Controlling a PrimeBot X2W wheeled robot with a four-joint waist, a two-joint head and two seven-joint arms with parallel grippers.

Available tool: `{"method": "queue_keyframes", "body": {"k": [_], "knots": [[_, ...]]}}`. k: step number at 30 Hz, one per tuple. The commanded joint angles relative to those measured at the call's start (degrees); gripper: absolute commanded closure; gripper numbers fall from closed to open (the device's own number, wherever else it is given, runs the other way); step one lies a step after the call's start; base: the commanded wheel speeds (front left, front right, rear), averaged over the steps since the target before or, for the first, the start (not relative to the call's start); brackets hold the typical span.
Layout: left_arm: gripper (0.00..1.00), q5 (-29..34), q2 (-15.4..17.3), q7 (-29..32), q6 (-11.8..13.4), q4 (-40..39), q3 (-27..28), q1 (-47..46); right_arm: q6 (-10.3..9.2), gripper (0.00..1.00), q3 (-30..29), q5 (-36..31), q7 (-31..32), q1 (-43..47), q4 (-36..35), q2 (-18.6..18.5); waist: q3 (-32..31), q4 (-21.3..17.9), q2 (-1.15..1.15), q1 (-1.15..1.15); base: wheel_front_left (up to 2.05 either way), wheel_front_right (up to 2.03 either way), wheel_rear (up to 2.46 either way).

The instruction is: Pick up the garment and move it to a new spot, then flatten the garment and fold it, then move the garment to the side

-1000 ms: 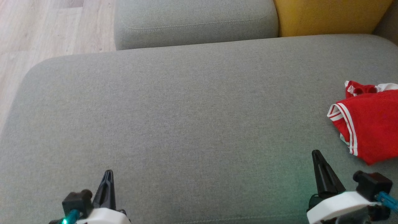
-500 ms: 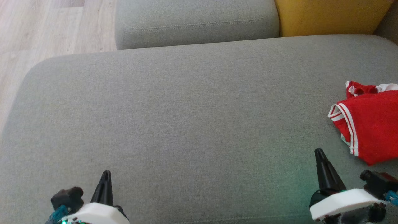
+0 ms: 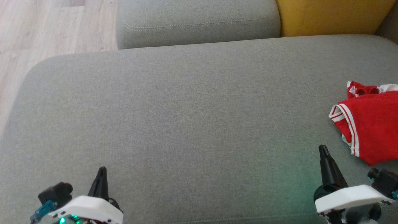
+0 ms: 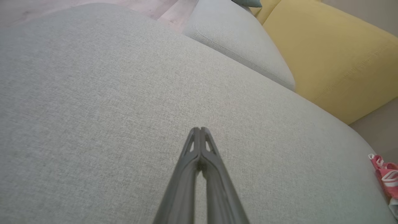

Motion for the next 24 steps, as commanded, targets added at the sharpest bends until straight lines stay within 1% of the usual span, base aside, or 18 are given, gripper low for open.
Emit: {"method": "queue_keyframes", "body": {"k": [1,24], "knots": [[1.0,-1.18,0.33,0.19,-0.55,-1.6,1.56,-3.35,0.06,1.0,-0.09,1.39,0.2,-2.74,-1.48,-1.22,0.0,0.01,0.0,0.0,0.0,0.0,0.0],[1.0,-14.98,-1.79,3.63,-5.45,0.16,6.5,-5.68,0.1,1.0,-1.14,16.65,0.84,-5.51,1.5,-1.58,0.08,0.33,0.0,0.0,0.0,0.0,0.0]]}}
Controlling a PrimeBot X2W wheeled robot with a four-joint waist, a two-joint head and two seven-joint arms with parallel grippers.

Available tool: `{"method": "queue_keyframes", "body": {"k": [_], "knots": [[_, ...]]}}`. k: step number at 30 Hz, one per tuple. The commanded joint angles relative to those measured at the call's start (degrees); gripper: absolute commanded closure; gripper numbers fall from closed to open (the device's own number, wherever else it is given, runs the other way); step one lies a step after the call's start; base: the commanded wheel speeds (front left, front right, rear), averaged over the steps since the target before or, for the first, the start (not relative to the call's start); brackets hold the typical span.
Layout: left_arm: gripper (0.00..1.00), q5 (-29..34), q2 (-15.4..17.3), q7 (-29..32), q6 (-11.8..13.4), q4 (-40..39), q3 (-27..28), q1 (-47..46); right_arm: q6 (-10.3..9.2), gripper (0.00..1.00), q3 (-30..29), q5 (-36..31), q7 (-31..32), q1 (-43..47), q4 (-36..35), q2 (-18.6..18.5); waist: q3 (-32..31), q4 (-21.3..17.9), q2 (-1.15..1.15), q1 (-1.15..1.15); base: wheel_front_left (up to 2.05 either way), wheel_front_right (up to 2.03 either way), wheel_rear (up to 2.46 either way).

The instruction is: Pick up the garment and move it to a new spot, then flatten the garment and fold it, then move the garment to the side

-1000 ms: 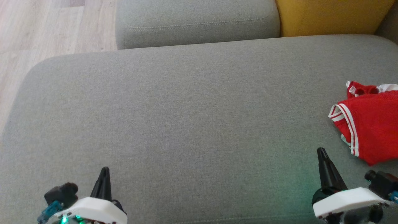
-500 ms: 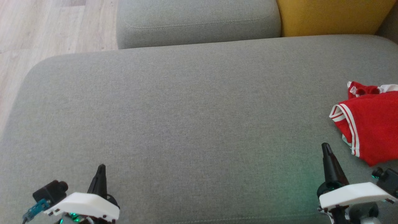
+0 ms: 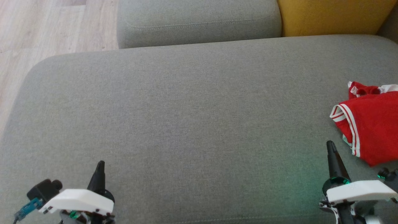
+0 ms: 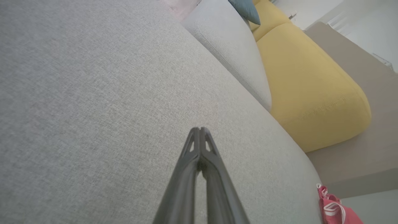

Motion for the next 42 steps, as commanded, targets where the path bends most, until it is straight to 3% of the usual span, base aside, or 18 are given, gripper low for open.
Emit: {"method": "queue_keyframes", "body": {"k": [1,42], "knots": [[1.0,-1.73,0.1,0.29,-0.87,-1.4,2.51,-3.6,0.1,1.0,0.21,2.06,0.11,-3.1,-1.32,-1.26,0.0,0.03,0.0,0.0,0.0,0.0,0.0],[1.0,-25.88,-4.06,6.86,-9.6,1.9,11.85,-7.85,0.17,1.0,-2.34,28.69,1.8,-8.11,4.04,-1.43,0.14,0.6,0.0,0.0,0.0,0.0,0.0]]}}
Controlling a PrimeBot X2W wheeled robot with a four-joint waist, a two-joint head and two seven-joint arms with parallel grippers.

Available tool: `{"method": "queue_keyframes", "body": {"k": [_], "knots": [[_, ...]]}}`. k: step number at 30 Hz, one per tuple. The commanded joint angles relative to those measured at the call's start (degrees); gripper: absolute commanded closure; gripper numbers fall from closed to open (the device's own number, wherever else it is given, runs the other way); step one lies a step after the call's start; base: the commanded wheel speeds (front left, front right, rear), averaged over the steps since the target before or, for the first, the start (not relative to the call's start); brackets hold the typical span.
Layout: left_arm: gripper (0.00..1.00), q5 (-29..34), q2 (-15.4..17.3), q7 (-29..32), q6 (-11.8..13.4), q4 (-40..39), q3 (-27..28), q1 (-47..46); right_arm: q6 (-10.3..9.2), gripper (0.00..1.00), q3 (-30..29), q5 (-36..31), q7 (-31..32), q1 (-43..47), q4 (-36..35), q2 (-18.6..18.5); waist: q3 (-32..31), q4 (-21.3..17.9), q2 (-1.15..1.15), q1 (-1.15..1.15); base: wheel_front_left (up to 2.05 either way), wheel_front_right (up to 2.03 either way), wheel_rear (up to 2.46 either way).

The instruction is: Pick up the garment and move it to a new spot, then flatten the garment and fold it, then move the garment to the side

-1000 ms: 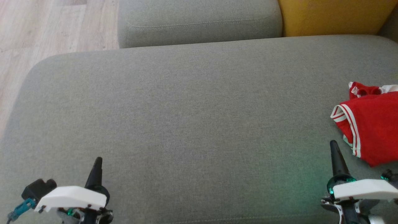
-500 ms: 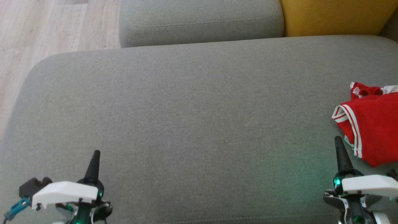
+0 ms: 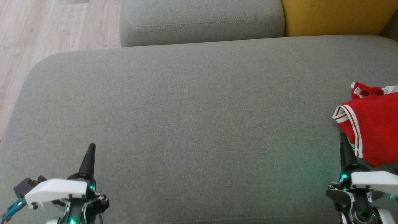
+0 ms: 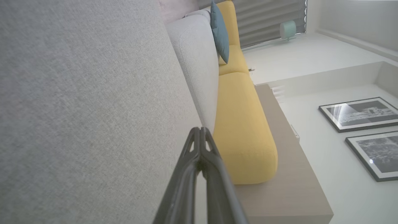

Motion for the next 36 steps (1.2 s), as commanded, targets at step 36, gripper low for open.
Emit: {"method": "queue_keyframes", "body": {"k": [36], "knots": [[1.0,-12.5,-2.17,3.96,-4.83,0.29,7.54,-5.43,0.2,1.0,-1.04,13.84,1.57,-5.29,1.18,-0.84,0.06,0.29,0.0,0.0,0.0,0.0,0.0]]}}
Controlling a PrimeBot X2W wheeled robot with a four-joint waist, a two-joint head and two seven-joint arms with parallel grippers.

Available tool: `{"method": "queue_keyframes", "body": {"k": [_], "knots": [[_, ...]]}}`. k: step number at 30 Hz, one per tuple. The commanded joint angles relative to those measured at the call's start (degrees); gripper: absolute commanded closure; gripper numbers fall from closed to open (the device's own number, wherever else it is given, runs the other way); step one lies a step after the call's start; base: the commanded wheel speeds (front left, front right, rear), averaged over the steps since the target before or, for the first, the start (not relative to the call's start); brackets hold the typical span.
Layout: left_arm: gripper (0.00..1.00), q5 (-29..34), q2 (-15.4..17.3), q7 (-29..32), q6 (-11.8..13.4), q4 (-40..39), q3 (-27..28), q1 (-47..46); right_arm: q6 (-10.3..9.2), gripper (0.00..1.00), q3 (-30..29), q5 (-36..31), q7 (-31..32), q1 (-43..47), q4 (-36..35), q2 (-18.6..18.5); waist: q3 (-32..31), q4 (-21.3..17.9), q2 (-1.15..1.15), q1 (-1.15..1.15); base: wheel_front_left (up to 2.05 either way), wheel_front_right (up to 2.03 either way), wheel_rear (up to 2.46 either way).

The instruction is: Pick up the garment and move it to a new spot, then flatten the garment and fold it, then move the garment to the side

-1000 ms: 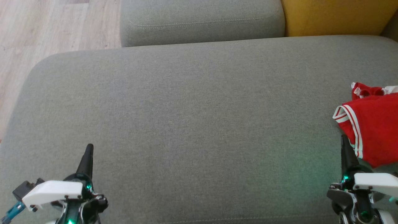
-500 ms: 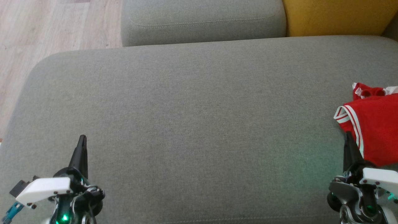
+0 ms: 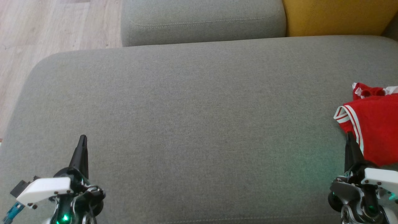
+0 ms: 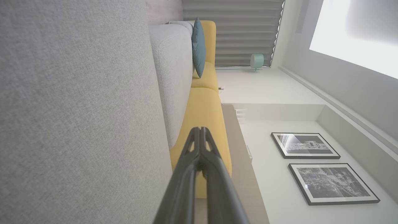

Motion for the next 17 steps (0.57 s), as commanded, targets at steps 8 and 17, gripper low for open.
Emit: {"method": "queue_keyframes", "body": {"k": [8,17], "knots": [[1.0,0.12,0.39,0.55,-0.42,-1.51,2.47,-3.14,0.2,1.0,0.96,-0.06,0.54,-3.02,-1.77,-0.65,0.0,0.0,0.0,0.0,0.0,0.0,0.0],[1.0,0.24,0.29,0.66,-0.42,-1.5,2.61,-3.15,0.2,1.0,0.77,-0.22,0.69,-3.04,-1.76,-0.52,0.0,0.0,0.0,0.0,0.0,0.0,0.0]]}}
